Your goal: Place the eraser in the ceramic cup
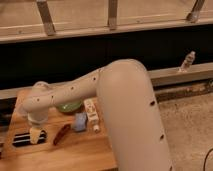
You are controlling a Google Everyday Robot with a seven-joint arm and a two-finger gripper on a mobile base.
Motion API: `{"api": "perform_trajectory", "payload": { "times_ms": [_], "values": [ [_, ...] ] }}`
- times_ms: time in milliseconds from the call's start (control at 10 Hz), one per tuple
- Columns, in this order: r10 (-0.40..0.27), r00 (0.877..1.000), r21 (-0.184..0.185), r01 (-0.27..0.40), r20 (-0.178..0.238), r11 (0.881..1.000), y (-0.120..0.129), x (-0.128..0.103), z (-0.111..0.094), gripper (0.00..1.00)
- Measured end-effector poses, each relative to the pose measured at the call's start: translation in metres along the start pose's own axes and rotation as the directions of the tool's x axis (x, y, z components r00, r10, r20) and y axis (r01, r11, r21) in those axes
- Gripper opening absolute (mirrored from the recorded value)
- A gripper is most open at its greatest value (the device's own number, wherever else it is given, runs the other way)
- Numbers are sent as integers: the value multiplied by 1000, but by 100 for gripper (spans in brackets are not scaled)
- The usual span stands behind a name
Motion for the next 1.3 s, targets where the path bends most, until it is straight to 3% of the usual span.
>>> {"api": "perform_trajectory", "payload": {
  "times_ms": [400, 500, 700, 1100, 1300],
  "values": [
    [-63, 996, 41, 66, -59, 997, -2, 41, 27, 80],
    [-96, 992, 49, 100, -80, 994, 1, 61, 35, 80],
    [-127, 986, 67, 135, -109, 989, 5, 81, 49, 80],
    [-151, 975, 107, 170, -163, 980, -3, 96, 73, 80],
    [-146, 973, 109, 167, -180, 980, -10, 101, 79, 80]
  ]
}}
